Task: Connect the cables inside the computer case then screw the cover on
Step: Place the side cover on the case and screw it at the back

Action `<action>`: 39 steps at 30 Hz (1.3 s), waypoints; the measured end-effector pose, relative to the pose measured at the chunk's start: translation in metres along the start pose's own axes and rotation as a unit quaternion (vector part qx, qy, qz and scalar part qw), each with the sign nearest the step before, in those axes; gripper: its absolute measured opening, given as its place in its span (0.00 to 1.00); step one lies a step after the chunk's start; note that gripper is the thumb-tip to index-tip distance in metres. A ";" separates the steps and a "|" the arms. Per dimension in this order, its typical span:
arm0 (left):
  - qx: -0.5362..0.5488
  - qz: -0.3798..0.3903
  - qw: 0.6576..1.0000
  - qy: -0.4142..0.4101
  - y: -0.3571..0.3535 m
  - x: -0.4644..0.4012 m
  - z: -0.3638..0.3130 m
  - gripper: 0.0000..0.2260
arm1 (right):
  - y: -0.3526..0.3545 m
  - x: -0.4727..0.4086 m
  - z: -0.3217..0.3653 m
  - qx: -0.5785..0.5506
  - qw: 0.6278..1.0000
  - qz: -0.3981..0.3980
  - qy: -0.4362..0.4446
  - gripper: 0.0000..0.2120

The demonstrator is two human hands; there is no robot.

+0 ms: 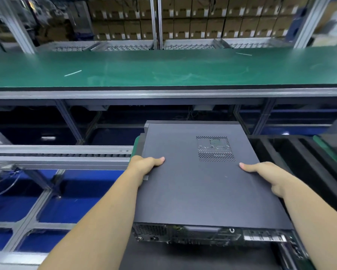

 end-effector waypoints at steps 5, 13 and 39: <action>-0.021 -0.024 0.999 -0.028 -0.002 -0.002 0.000 0.26 | 0.002 -0.004 0.001 -0.001 0.999 -0.045 0.018 0.21; -0.422 -0.118 0.877 -0.196 -0.020 0.045 -0.022 0.32 | -0.015 0.039 0.015 0.305 0.896 -0.300 0.118 0.36; -0.496 -0.123 0.779 -0.364 -0.081 0.094 -0.031 0.20 | -0.081 0.119 -0.045 0.345 0.789 -0.298 0.412 0.20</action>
Point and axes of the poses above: each hand's wrist, its own x-axis away from the middle knuckle, its own y-axis out of the back of the hand, z = x × y, the point moved 7 cm from there along -x, towards the middle knuckle, and after that the axes turned 7 degrees about -y, right-handed, at the moved point
